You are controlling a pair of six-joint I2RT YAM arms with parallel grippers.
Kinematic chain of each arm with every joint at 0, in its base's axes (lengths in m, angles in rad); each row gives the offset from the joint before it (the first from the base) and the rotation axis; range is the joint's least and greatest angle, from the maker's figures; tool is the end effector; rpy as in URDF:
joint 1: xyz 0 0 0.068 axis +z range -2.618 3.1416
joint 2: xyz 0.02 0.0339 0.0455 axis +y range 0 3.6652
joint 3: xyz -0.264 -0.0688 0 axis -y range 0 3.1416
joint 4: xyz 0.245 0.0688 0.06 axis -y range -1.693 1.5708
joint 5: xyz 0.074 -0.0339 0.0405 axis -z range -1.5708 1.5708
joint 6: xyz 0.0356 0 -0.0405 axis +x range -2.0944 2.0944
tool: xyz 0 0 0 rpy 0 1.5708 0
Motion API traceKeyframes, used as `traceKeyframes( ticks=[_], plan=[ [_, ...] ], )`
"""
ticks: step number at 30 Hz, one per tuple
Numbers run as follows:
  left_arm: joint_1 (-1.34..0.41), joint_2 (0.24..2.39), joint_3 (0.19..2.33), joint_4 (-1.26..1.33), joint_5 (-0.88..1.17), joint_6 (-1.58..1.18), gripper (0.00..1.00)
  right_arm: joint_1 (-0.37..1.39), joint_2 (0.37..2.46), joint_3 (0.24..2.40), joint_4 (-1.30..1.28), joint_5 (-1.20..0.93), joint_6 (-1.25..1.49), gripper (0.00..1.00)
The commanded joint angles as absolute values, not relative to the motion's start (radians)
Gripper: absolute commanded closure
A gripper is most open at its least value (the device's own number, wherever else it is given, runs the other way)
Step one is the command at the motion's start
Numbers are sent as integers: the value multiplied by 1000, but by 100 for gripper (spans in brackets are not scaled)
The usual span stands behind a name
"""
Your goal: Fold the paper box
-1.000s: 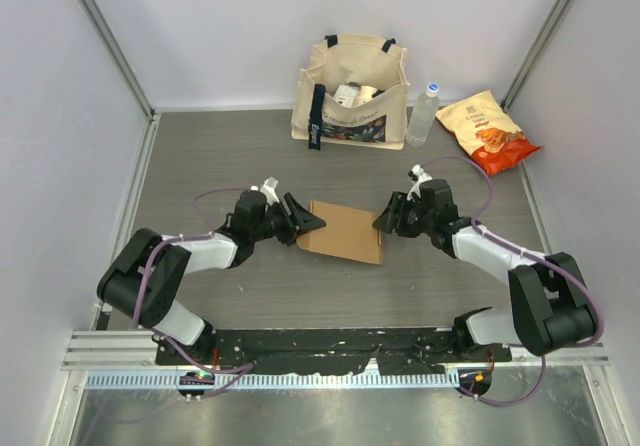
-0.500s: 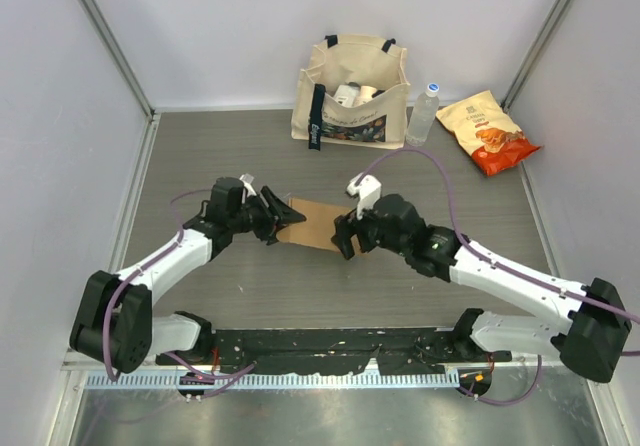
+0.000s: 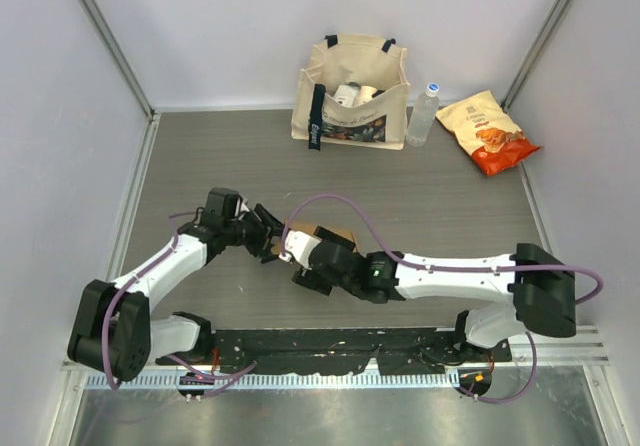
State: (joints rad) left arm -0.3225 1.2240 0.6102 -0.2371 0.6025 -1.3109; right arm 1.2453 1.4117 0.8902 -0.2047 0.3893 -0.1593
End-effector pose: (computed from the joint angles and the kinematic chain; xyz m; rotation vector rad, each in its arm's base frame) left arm 0.2148 -0.0931 0.1920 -1.0247 2.5820 -1.3438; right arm 0.1089 0.2804 0.2331 -1.2882 1.8277 0.1412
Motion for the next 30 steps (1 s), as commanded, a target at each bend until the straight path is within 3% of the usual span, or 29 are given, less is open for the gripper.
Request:
traceKeyframes(
  ticks=[1, 10, 13, 16, 22, 30],
  plan=[
    [-308, 1189, 594, -259, 687, -1353, 44, 1278, 1450, 899, -129, 601, -256, 17],
    [-301, 1192, 578, -279, 736, -1347, 44, 1331, 1503, 847, 23, 764, -348, 19],
    [-298, 1180, 574, -287, 747, -1344, 43, 1331, 1519, 841, 46, 782, -360, 24],
    [-295, 1166, 568, -279, 746, -1342, 37, 1335, 1509, 819, 86, 790, -371, 30],
    [-273, 1149, 542, -223, 730, -1309, 15, 1335, 1491, 807, 69, 782, -334, 44],
    [-256, 1054, 528, -224, 628, -1227, 4, 1335, 1445, 825, 6, 759, -296, 60]
  ],
)
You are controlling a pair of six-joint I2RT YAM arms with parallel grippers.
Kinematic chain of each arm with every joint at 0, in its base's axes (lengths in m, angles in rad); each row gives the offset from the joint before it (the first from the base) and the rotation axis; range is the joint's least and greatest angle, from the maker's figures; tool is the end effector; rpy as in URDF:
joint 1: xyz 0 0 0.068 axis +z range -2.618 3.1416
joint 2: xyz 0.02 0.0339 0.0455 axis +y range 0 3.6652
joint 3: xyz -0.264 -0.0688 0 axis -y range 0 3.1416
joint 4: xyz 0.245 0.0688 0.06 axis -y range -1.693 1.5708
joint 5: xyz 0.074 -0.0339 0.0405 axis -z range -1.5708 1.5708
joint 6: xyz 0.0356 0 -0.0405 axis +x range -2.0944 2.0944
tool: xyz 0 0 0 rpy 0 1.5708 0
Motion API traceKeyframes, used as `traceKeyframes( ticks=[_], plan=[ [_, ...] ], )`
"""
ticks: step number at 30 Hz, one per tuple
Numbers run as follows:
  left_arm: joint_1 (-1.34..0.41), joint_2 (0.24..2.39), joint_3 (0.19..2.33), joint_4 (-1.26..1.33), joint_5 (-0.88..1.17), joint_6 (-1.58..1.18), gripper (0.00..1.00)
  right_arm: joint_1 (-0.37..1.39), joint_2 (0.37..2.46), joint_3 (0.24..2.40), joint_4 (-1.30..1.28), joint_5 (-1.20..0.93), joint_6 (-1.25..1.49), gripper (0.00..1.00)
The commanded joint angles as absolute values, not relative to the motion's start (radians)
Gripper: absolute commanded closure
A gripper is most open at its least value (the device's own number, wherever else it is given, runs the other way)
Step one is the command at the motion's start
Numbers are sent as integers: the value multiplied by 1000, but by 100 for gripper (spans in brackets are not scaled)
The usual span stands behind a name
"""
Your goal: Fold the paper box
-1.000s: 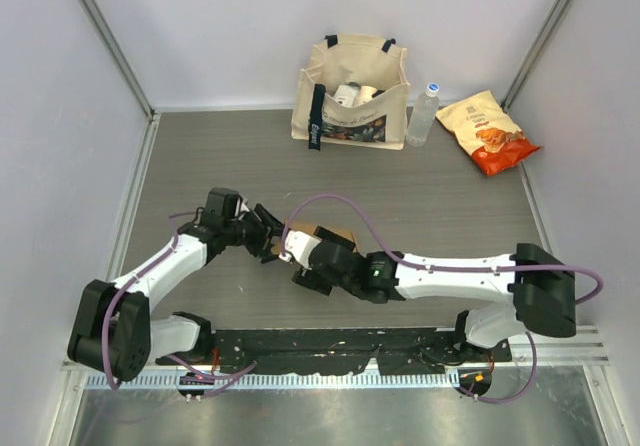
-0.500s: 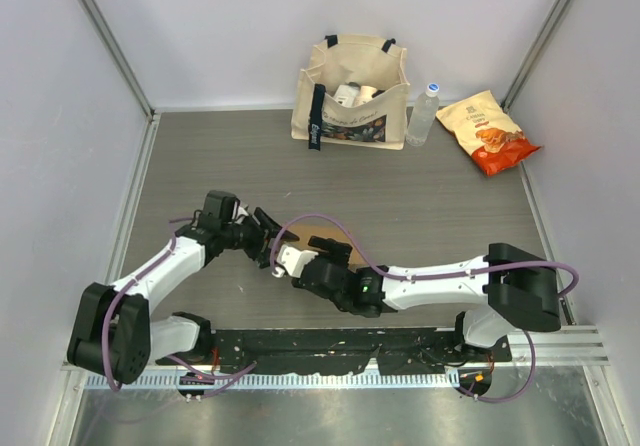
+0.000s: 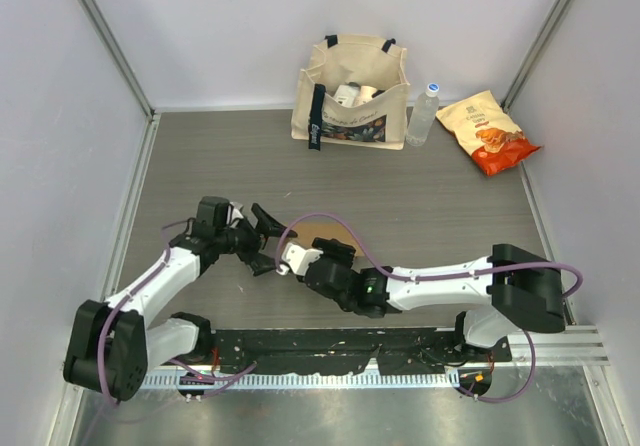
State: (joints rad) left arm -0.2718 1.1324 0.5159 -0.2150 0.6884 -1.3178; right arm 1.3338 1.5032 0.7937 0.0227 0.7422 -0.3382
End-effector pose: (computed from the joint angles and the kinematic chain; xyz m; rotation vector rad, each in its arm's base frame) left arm 0.1971 -0.0784 0.1848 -1.0366 2.5581 -1.4425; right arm 0.0949 0.2905 0.1993 -1.2563 1.6393 -0.2355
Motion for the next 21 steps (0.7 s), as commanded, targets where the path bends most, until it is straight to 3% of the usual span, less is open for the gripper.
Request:
traceKeyframes(
  ticks=[1, 6, 9, 14, 21],
  plan=[
    [-246, 999, 550, -253, 596, -1189, 4, 1335, 1437, 836, -65, 752, -290, 60],
    [-229, 793, 664, -515, 213, -919, 0, 1332, 1370, 908, -219, 681, -213, 64],
    [-227, 639, 652, -523, 94, -867, 1, 1324, 1347, 957, -326, 598, -151, 64],
    [-229, 546, 577, -459, 170, -804, 11, 1261, 1370, 1049, -512, 525, -63, 67],
    [-248, 603, 565, -365, 313, -775, 26, 1102, 1492, 1144, -638, 218, -40, 68]
  ],
)
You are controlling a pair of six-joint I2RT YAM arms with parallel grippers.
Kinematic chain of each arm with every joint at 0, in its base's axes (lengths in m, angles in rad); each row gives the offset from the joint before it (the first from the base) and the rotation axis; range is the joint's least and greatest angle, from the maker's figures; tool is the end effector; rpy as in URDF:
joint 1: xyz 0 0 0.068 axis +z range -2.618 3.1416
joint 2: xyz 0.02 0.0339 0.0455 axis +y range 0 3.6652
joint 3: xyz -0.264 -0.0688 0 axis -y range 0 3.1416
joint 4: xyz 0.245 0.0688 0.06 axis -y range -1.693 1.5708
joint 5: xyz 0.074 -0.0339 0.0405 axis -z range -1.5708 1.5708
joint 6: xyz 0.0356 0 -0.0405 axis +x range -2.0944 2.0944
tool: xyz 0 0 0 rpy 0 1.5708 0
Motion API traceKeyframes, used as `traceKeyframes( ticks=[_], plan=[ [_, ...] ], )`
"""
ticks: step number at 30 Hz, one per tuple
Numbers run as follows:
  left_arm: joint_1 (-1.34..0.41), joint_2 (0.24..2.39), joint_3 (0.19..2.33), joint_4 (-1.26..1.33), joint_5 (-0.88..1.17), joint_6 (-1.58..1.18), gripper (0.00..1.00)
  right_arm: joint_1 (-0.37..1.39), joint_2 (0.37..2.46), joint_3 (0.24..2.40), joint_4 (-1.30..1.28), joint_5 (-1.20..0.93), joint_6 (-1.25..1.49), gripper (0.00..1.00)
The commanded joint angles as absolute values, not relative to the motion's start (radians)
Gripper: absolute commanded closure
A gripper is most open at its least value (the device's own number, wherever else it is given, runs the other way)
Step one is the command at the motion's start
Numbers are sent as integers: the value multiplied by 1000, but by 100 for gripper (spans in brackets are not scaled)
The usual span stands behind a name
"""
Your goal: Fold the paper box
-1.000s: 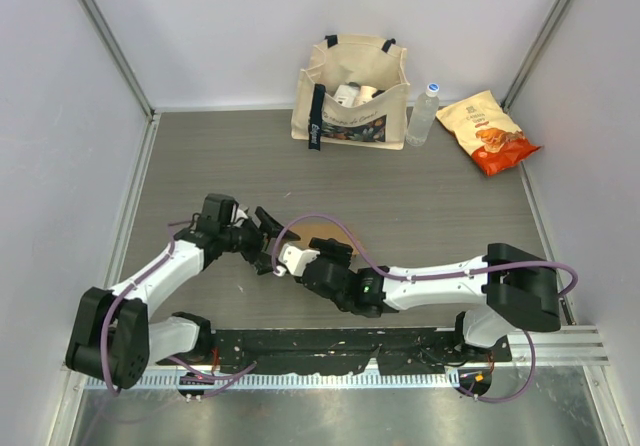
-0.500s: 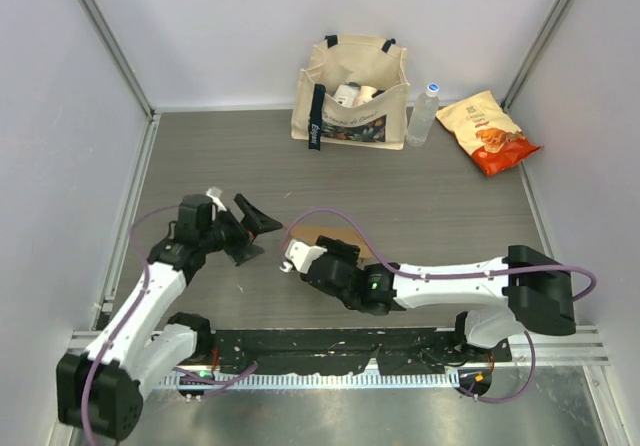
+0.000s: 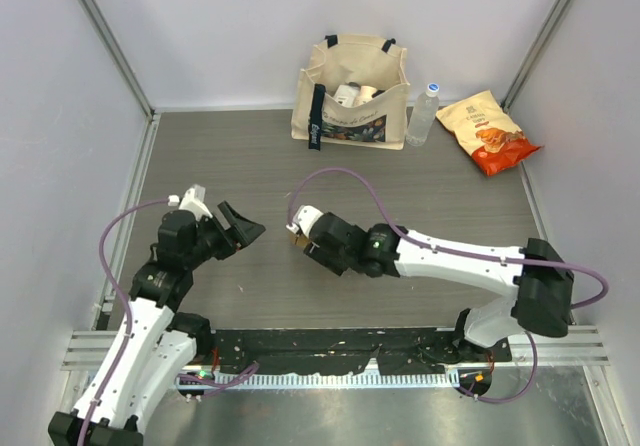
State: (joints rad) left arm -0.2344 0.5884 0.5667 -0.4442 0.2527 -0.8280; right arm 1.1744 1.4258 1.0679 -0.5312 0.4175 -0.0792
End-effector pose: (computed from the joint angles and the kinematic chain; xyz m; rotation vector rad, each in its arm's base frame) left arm 0.1376 -0.0420 0.2660 -0.4660 2.0971 -0.9034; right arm 0.1289 0.2707 0.2624 -1.2372 2.0098 0.0090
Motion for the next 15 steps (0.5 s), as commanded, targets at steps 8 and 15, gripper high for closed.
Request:
traceKeyframes(
  ticks=[8, 15],
  plan=[
    [-494, 549, 404, -195, 97, -828, 28, 991, 1698, 1327, -764, 78, -112, 68],
    [-655, 721, 460, -97, -106, -707, 25, 947, 1706, 1290, -712, 48, -141, 56]
  ],
)
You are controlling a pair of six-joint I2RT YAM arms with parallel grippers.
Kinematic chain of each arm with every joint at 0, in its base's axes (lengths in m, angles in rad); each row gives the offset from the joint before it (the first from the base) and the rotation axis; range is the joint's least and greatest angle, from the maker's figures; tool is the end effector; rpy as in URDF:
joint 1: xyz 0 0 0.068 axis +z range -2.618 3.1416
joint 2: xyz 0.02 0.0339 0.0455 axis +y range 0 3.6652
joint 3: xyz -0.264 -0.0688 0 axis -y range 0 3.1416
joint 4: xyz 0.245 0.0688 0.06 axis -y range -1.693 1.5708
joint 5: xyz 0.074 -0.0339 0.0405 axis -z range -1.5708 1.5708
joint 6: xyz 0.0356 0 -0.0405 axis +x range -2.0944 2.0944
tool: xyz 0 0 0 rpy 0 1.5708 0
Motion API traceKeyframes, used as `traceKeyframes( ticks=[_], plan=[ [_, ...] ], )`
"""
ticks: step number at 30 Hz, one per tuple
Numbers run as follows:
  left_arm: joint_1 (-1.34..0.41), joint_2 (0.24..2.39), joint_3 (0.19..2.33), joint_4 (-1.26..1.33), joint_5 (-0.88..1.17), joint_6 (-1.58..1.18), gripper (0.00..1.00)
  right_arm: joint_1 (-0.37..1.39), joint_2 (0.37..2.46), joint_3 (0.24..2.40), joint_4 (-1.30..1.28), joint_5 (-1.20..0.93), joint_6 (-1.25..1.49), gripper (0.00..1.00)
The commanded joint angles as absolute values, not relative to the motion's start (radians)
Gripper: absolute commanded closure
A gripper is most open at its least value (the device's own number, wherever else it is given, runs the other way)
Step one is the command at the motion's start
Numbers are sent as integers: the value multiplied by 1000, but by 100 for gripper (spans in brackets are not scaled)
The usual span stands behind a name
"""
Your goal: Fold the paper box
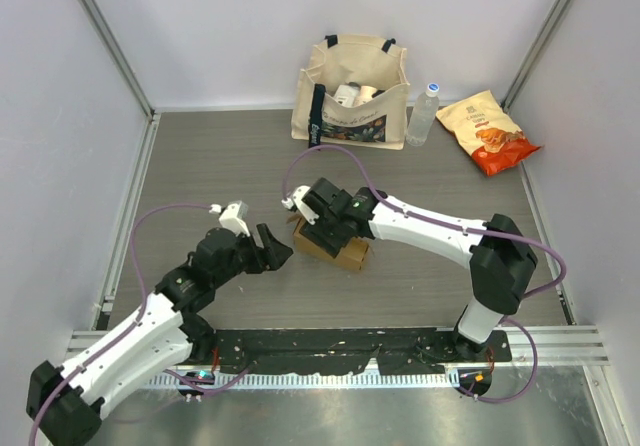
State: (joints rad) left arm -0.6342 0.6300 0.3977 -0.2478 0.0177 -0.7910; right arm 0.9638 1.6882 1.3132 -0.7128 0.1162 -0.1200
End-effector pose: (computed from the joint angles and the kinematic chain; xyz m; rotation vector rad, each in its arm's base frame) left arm 0.1254 -0.0930 0.2204 -0.1587 2.1696 -0.8775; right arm 0.2040 0.2865 0.2449 -1.3351 2.2914 0.1267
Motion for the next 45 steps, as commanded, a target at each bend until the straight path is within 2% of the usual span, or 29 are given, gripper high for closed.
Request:
traceKeyframes(
  ticks=[1, 3, 6, 7, 9, 11, 13, 15, 20, 24, 27, 32, 42, 45],
  plan=[
    [-655, 747, 480, -98, -112, -700, 26, 942, 1706, 1278, -704, 45, -147, 54],
    [-655, 805, 532, -106, -147, -678, 30, 940, 1694, 1256, -674, 75, -144, 46],
    [-632, 863, 583, -100, -115, -657, 31, 936, 1655, 1220, -635, 89, -146, 37],
    [-620, 877, 595, -103, -73, -652, 29, 934, 1640, 1198, -624, 84, -147, 34],
    [-565, 920, 621, -104, -5, -650, 18, 928, 1602, 1178, -600, 63, -152, 30],
    [-467, 959, 641, -83, 209, -653, 8, 913, 1582, 1152, -581, 43, -160, 26],
    [-404, 1009, 649, -61, 369, -688, 8, 901, 1560, 1146, -566, 14, -161, 26],
    [-345, 1054, 661, -46, 432, -683, 11, 891, 1551, 1140, -554, -26, -156, 26],
    [-341, 1127, 716, -29, 569, -631, 24, 890, 1543, 1137, -566, -41, -150, 26],
    [-353, 1143, 756, -139, 496, -528, 37, 885, 1540, 1138, -571, -51, -153, 27],
    [-380, 1169, 840, -317, 395, -393, 38, 884, 1534, 1140, -572, -57, -153, 28],
    [-405, 1239, 982, -508, 367, -224, 42, 877, 1539, 1146, -572, -52, -156, 28],
    [-456, 1319, 1006, -531, 376, -184, 45, 871, 1548, 1150, -569, -57, -158, 28],
    [-456, 1321, 999, -493, 367, -209, 51, 873, 1546, 1149, -569, -58, -158, 28]
  ],
)
